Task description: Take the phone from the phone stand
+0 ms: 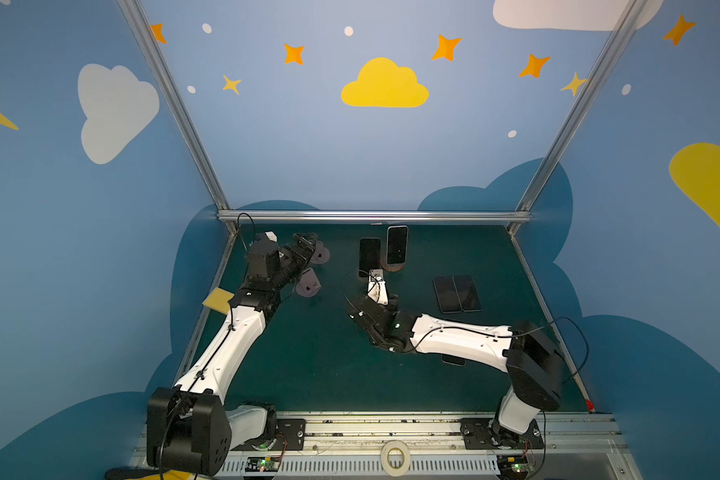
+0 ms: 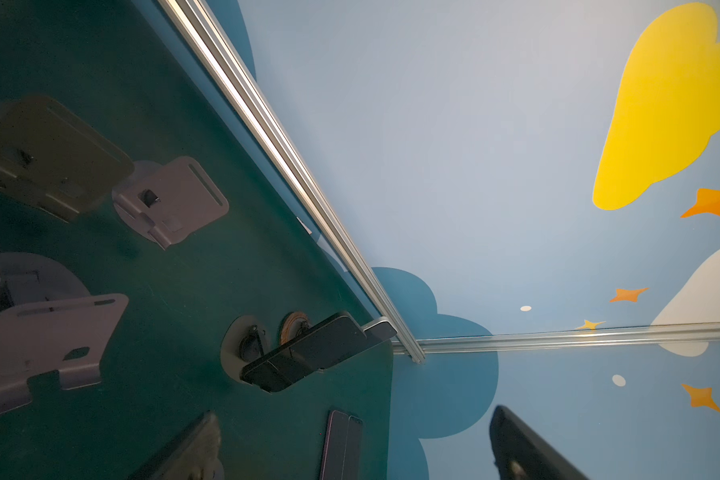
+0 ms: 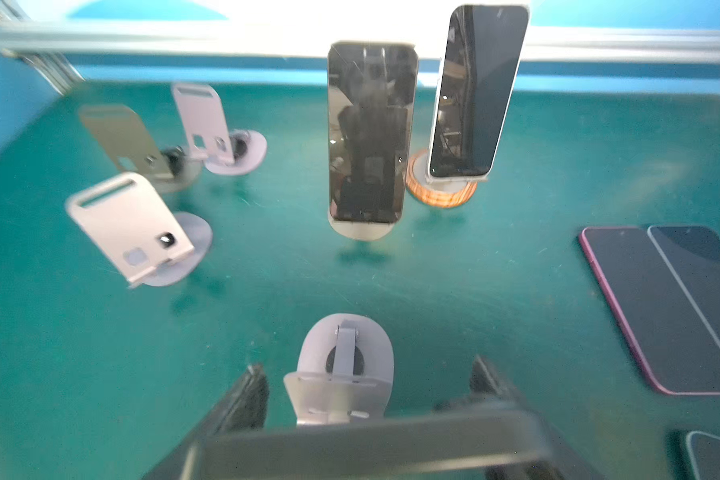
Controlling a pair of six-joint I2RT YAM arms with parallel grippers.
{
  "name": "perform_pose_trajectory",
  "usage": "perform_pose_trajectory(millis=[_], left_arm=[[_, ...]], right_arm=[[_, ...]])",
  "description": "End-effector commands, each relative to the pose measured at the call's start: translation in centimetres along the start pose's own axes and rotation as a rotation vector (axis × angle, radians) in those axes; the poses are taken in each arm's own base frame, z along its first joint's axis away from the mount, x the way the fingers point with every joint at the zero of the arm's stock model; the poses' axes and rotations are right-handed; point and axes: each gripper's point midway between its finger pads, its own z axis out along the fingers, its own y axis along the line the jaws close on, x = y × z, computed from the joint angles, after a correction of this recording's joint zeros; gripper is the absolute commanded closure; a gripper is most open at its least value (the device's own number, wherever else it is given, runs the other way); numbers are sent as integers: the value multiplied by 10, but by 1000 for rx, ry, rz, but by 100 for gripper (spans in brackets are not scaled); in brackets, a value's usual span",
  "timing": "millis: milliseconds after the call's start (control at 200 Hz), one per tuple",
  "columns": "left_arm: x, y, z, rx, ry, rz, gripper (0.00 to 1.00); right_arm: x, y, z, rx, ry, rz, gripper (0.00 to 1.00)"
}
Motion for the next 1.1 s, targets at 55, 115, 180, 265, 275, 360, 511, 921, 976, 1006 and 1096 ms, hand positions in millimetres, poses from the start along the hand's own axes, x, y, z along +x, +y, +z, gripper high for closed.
perform_pose_trajectory(millis=[55, 115, 180, 265, 275, 360, 511, 921, 976, 1006, 1096], left_arm=[[-3, -18, -5, 60, -13, 32, 0], [-2, -19, -5, 60, -9, 33, 0], [1, -19, -3, 60, -2, 38, 0], [8, -22, -2, 73, 15, 47, 0], [9, -24, -2, 77, 17, 50, 0], [20, -27, 0, 86, 39, 74, 0], [47, -34, 3, 96, 92, 107, 0], [106, -43, 9, 105, 231, 173, 0], [109, -43, 10, 106, 241, 172, 0], [110, -44, 10, 109, 246, 174, 0], [113, -42, 11, 104, 251, 173, 0]], right_arm=[[-36, -5, -21, -34, -93, 43, 40], [-40, -11, -25, -27, -102, 36, 40], [-42, -17, -29, -24, -108, 21, 40], [-45, -29, -34, -2, -114, -2, 41], [-45, -31, -35, 1, -115, -7, 41], [-48, -43, -42, 16, -132, -46, 41], [-43, -68, -49, 42, -113, -61, 42], [-25, -133, -37, 68, -49, -65, 42], [-22, -140, -29, 77, -32, -60, 42], [-19, -143, -25, 76, -20, -56, 42], [-11, -151, -11, 71, 14, -47, 42]])
